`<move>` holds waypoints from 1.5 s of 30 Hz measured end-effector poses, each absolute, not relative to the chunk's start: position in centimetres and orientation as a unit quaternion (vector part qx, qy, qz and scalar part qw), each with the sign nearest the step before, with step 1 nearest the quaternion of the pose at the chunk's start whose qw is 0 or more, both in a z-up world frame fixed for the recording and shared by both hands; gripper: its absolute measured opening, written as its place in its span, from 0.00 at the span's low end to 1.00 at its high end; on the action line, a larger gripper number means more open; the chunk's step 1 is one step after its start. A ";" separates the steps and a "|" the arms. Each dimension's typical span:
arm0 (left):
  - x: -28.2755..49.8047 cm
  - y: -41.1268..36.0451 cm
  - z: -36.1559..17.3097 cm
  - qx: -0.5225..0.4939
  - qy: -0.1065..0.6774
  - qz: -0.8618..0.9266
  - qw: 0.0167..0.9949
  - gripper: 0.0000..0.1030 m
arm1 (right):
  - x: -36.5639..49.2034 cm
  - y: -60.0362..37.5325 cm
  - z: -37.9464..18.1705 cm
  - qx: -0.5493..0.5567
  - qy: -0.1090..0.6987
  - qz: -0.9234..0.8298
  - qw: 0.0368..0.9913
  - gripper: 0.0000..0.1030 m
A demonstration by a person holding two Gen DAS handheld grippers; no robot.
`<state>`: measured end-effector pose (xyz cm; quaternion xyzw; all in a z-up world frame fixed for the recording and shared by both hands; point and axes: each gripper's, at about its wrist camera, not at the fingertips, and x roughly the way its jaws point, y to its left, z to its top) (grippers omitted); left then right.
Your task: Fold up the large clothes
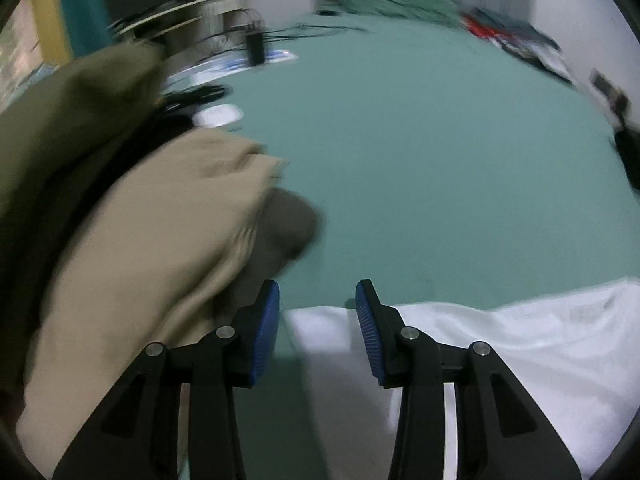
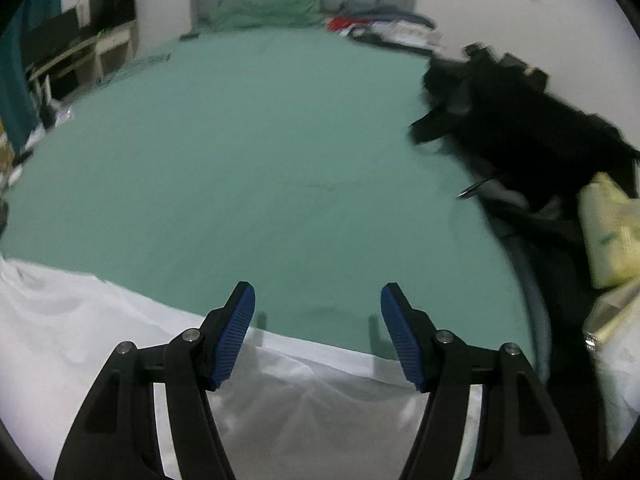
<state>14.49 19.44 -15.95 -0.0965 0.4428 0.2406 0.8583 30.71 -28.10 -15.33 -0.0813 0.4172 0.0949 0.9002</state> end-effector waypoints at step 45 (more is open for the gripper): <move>-0.5 17.5 -13.1 -0.159 0.461 0.202 0.849 0.39 | 13.0 -33.0 -16.1 0.017 0.483 0.059 0.874 0.85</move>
